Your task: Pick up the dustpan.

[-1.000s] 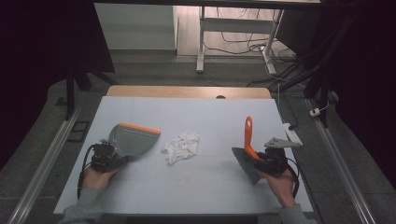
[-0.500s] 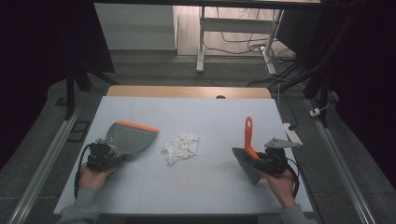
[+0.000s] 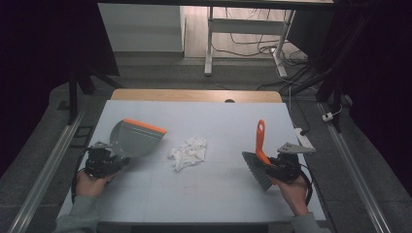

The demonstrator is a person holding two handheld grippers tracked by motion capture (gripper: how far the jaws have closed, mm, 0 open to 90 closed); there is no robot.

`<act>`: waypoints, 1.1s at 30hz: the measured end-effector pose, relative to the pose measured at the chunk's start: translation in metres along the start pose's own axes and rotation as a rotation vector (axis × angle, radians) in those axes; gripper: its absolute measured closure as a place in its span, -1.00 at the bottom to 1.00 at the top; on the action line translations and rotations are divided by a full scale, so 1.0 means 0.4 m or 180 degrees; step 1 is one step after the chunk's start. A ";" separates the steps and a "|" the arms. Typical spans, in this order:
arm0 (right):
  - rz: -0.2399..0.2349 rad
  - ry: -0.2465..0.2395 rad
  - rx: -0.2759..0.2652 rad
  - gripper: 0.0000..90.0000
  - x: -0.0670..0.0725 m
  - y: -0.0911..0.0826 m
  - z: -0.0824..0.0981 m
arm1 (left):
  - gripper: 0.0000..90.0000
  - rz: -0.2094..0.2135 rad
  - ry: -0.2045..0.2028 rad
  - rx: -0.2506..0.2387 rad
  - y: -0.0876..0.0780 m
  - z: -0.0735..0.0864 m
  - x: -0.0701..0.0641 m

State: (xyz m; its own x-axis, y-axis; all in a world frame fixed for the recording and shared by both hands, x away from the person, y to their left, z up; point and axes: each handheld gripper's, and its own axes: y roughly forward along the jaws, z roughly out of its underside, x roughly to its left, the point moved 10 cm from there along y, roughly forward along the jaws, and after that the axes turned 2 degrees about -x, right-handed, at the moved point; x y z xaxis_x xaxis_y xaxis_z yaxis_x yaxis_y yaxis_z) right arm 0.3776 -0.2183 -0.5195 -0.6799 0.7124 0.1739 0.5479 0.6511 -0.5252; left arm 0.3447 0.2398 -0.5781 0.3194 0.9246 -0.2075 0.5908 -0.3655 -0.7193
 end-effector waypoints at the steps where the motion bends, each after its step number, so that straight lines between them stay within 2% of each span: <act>1: -0.0016 -0.0009 -0.0014 0.56 0.001 -0.001 -0.001 | 0.38 0.0021 -0.0002 -0.0012 -0.003 -0.002 0.000; 10: -0.0031 -0.0015 -0.0045 0.56 0.003 -0.005 -0.005 | 0.38 0.0049 0.0102 -0.0104 -0.030 -0.013 0.003; 16: -0.0005 -0.0012 -0.0076 0.56 0.000 -0.009 -0.009 | 0.38 0.0089 0.0192 -0.0154 -0.049 -0.018 -0.006; 23: 0.0000 -0.0013 -0.0080 0.56 -0.001 -0.009 -0.009 | 0.38 0.0122 0.0252 -0.0199 -0.077 -0.025 -0.009; 33: 0.0010 -0.0012 -0.0073 0.56 0.000 -0.008 -0.009 | 0.38 0.0150 0.0288 -0.0193 -0.108 -0.012 -0.001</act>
State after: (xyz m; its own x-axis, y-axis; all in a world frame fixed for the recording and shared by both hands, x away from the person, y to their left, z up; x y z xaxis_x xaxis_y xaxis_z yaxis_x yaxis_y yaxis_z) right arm 0.3776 -0.2196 -0.5149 -0.6801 0.7134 0.1690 0.5611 0.6548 -0.5064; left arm 0.3224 0.2548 -0.5438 0.4119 0.8938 -0.1776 0.6164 -0.4168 -0.6681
